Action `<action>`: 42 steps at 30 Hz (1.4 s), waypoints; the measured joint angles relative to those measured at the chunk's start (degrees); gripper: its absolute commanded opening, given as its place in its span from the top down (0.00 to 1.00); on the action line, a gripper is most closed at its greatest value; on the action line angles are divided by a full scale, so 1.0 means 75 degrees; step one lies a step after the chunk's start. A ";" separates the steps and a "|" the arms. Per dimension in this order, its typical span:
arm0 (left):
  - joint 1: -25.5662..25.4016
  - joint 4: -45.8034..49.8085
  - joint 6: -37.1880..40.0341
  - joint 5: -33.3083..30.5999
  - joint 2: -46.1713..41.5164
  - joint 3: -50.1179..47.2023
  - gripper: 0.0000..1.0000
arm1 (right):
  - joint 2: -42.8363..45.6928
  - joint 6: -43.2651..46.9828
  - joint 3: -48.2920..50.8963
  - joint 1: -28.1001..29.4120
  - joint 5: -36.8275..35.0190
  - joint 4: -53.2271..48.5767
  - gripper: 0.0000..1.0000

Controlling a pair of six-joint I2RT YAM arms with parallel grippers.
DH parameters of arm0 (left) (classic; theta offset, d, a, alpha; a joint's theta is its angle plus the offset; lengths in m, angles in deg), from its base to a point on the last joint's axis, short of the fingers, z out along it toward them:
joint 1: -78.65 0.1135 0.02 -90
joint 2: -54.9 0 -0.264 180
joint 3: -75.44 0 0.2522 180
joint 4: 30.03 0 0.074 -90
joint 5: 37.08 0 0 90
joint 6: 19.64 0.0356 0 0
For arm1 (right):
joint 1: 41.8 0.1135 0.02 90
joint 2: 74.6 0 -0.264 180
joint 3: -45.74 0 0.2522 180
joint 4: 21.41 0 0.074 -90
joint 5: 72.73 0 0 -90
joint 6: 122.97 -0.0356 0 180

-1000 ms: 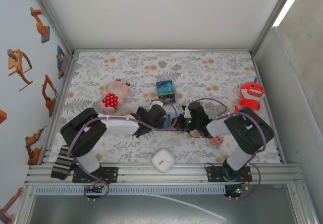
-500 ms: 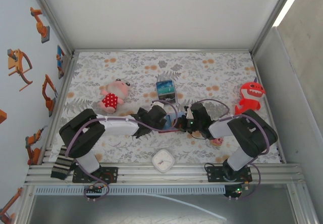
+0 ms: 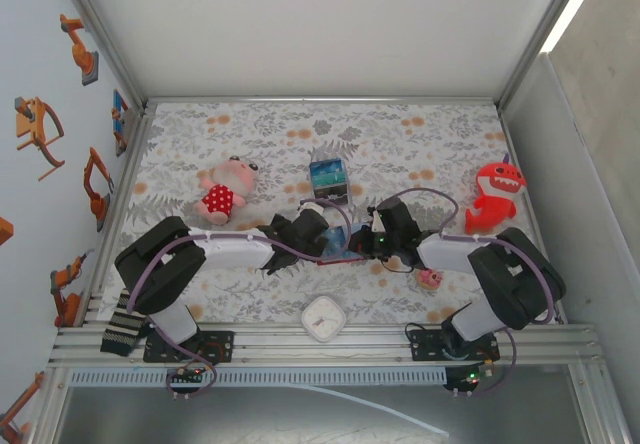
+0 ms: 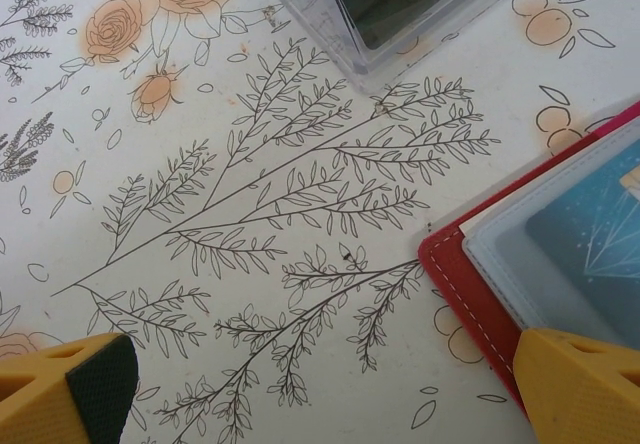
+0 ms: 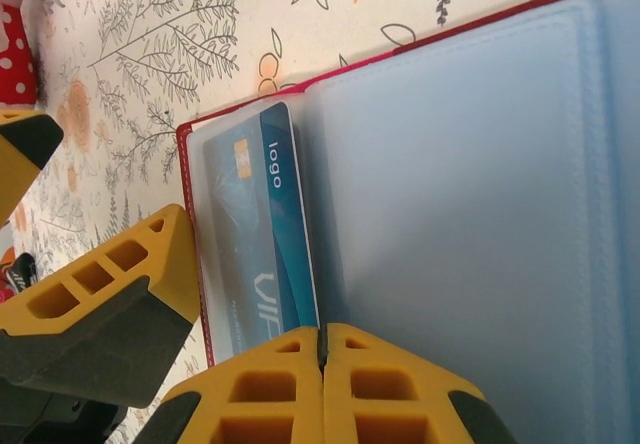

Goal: Take the credit cards out of the card holder

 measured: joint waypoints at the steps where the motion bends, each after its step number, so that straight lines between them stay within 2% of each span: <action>1: 0.0000 0.0000 0.0000 0.0009 0.0000 0.0000 0.03 | 0.0029 0.0026 -0.0006 0.0000 -0.0017 -0.0058 1.00; 6: 0.0000 0.0012 0.0032 0.0029 0.0038 0.0003 0.03 | 0.0090 0.0082 -0.0012 0.0000 -0.0073 -0.0248 0.99; 10: 0.0000 0.0076 0.0058 0.0012 0.0125 0.0067 0.03 | 0.0090 0.0035 -0.0012 0.0000 0.0055 -0.0079 0.91; 15: 0.0000 0.0207 0.0061 -0.0035 0.0230 0.0213 0.03 | 0.0038 -0.0047 -0.0012 0.0000 0.0312 0.0423 0.88; 36: 0.0000 0.0364 0.0087 -0.0099 0.0321 0.0358 0.03 | -0.0953 -0.0326 0.0096 -0.0052 0.0883 0.2142 0.81; 39: 0.0009 0.0364 0.0090 -0.0152 0.0323 0.0358 0.03 | -0.1017 -0.0350 0.0102 -0.0052 0.0944 0.2358 0.78; 42: 0.0009 0.0373 0.0093 -0.0210 0.0323 0.0358 0.03 | -0.1058 -0.0385 0.0105 -0.0052 0.1014 0.2541 0.79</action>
